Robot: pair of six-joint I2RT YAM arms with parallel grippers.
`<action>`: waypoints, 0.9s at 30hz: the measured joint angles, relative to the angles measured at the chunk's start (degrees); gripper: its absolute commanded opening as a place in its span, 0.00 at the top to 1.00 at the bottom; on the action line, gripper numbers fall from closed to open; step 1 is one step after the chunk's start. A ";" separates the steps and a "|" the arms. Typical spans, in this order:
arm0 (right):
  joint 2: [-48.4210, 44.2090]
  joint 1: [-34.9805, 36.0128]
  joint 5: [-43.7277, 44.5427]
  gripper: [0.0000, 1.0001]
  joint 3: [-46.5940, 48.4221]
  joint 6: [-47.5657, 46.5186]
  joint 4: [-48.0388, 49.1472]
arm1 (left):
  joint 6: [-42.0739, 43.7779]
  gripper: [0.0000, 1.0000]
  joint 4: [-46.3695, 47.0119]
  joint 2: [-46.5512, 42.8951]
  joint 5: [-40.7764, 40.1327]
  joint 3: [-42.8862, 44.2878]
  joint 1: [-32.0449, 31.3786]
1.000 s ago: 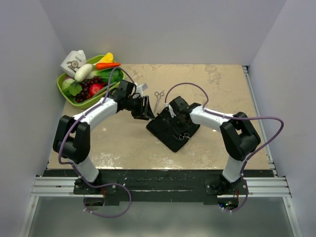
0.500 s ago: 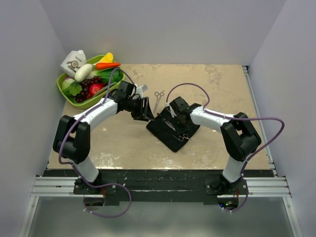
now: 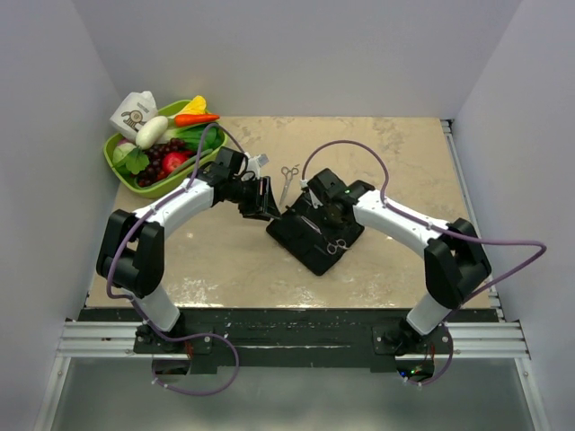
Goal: Sort the hair-cutting tools
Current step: Pick up the scissors from the hairdressing tool bag, then place the scissors in the hairdressing tool bag.
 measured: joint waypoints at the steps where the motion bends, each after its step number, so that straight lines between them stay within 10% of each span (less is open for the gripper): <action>1: -0.92 0.66 0.04 0.84 0.52 0.15 -0.68 | 0.00 0.48 -0.07 0.00 -0.15 0.00 0.00; 27: -9.16 6.99 -0.57 0.85 -7.65 10.10 -9.62 | 2.29 0.49 -3.41 5.49 -13.22 4.87 0.02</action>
